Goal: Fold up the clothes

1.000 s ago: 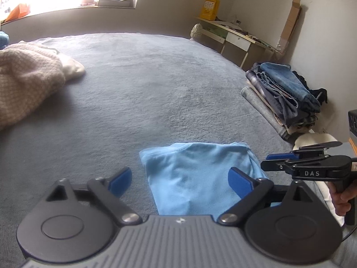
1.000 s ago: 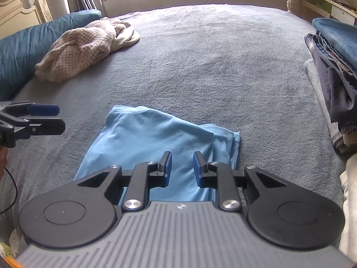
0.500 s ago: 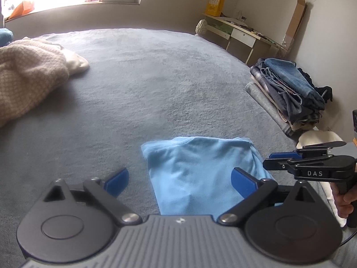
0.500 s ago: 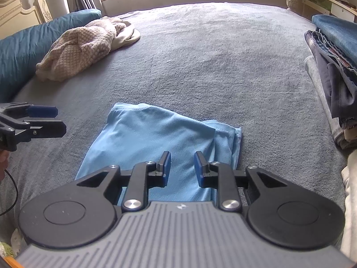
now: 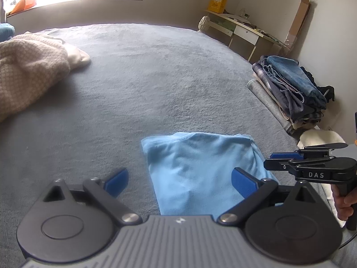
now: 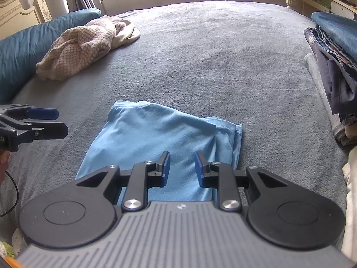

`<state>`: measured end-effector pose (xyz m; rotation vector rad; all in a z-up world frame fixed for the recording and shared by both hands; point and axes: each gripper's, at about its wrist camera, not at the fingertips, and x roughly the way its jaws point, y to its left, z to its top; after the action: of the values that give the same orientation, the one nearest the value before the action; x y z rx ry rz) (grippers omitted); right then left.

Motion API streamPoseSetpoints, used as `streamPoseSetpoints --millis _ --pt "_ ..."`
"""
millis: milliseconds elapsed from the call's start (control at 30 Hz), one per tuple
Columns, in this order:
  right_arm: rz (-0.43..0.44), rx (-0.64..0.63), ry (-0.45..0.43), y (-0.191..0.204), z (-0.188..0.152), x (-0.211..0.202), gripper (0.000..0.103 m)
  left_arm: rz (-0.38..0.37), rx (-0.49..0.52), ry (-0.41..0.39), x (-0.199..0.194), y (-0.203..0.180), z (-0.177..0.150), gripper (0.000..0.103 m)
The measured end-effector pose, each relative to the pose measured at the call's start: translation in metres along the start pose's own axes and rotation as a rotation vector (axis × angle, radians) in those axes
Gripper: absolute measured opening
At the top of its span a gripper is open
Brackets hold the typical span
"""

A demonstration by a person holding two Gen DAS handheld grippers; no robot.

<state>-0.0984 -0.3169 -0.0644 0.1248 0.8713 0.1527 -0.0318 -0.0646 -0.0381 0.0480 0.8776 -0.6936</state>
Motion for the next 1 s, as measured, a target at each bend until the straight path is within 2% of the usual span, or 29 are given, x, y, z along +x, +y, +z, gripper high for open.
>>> streamPoseSetpoints --millis 733,900,1000 --pt "0.003 0.007 0.004 -0.0009 -0.0025 0.0 0.024 0.021 -0.006 0.021 0.0023 -0.0016 -0.0019 0.1" --pt "0.003 0.008 0.004 -0.0013 -0.0029 0.0 0.024 0.03 -0.009 0.038 0.0045 -0.0013 -0.0051 0.1" --pt "0.002 0.008 0.004 -0.0021 -0.0028 0.0002 0.024 0.063 0.007 0.068 0.0094 -0.0029 -0.0093 0.1"
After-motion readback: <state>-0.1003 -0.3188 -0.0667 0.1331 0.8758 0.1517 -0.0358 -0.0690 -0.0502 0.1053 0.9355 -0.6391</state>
